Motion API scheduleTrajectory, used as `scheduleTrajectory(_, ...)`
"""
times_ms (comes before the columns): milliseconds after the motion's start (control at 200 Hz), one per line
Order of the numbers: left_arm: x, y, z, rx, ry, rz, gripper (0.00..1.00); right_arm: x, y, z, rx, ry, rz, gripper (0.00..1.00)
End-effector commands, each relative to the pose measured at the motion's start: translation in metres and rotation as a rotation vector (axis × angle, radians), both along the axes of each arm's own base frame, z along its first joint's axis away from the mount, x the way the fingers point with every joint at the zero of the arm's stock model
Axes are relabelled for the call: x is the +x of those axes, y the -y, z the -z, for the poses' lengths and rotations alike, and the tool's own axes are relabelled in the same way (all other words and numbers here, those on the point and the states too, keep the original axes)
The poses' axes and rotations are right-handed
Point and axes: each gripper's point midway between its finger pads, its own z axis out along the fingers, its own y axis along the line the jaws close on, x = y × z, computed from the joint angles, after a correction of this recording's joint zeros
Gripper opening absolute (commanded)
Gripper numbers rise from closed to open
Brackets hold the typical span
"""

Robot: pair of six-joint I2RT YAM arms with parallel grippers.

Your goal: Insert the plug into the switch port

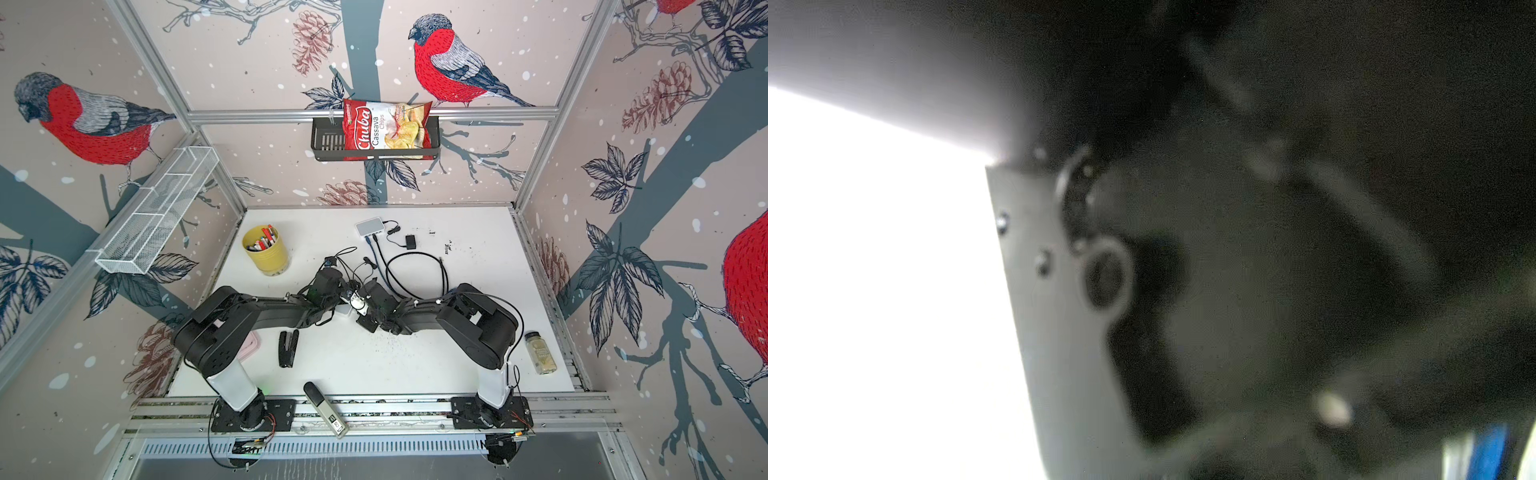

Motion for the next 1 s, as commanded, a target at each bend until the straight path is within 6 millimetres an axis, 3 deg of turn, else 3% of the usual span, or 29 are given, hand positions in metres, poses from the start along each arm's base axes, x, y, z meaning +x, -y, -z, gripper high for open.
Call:
scheduleTrajectory(0, -0.053, 0.034, 0.019, -0.166, -0.298, 0.184, 0.84, 0.025, -0.047, -0.084, 0.366, 0.207, -0.039, 0.09)
scheduleTrajectory(145, -0.039, 0.025, 0.016, -0.139, -0.286, 0.168, 0.96, 0.029, -0.038, -0.072, 0.326, 0.195, -0.023, 0.10)
scheduleTrajectory(370, -0.019, 0.008, 0.008, -0.132, -0.257, 0.130, 0.96, 0.034, -0.024, -0.058, 0.277, 0.182, 0.006, 0.17)
scheduleTrajectory(595, 0.003, -0.004, -0.013, -0.149, -0.194, 0.117, 0.96, 0.037, -0.017, -0.054, 0.257, 0.176, 0.018, 0.22)
scheduleTrajectory(800, 0.019, -0.021, -0.029, -0.126, -0.148, 0.079, 0.96, 0.047, -0.006, -0.066, 0.295, 0.178, 0.068, 0.33)
scheduleTrajectory(996, 0.035, -0.055, -0.059, -0.053, -0.017, 0.014, 0.96, 0.083, 0.046, -0.098, 0.338, 0.193, 0.256, 0.46)
